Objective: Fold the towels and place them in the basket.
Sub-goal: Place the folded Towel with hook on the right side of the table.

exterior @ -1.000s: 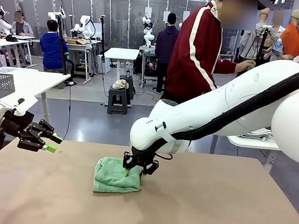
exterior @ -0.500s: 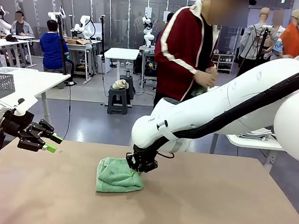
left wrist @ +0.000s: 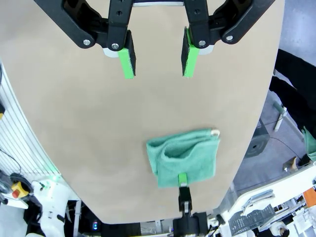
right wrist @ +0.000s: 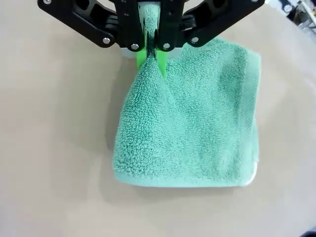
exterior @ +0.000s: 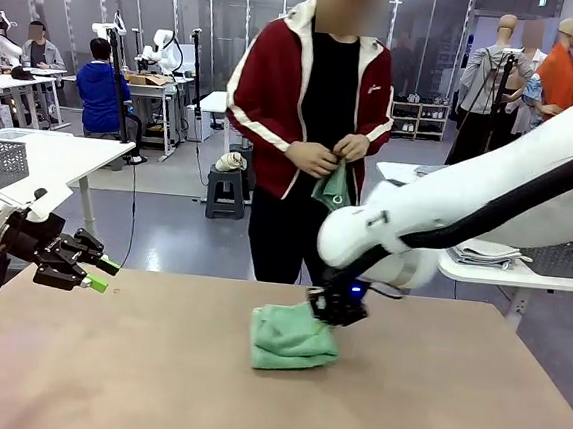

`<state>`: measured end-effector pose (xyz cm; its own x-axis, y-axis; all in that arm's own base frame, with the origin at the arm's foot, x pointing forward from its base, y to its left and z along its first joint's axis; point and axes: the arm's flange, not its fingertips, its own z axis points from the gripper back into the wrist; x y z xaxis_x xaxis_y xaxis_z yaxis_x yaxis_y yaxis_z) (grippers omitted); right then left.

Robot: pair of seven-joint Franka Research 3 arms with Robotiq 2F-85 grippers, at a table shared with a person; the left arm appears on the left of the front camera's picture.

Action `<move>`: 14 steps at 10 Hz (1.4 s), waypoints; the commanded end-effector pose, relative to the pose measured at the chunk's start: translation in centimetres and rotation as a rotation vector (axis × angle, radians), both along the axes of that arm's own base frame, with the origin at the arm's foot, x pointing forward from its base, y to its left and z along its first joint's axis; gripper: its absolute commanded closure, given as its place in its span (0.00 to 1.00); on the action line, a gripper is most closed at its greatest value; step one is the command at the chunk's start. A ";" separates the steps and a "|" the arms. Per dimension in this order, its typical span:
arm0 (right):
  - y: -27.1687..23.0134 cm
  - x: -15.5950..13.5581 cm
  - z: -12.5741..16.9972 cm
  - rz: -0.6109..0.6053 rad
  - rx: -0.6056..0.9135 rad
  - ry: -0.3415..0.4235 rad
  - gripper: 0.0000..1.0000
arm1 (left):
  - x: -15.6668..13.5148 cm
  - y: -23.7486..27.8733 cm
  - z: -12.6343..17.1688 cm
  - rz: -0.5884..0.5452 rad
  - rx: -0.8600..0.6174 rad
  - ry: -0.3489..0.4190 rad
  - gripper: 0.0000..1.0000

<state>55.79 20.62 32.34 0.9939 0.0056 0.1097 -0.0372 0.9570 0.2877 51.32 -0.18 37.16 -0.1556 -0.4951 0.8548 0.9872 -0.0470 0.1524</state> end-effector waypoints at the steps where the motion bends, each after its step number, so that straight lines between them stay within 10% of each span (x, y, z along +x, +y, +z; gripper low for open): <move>1: -7.7 -2.0 1.6 -0.017 -0.029 -0.020 1.00 | -0.1 0.0 0.3 0.006 0.000 0.007 0.50; 6: -23.2 0.0 2.9 -0.118 -0.128 -0.085 1.00 | -0.1 0.0 0.3 0.006 0.000 0.007 0.50; 14: -24.8 -0.6 3.2 -0.145 -0.121 -0.078 1.00 | -0.1 0.0 0.3 0.006 0.000 0.007 0.50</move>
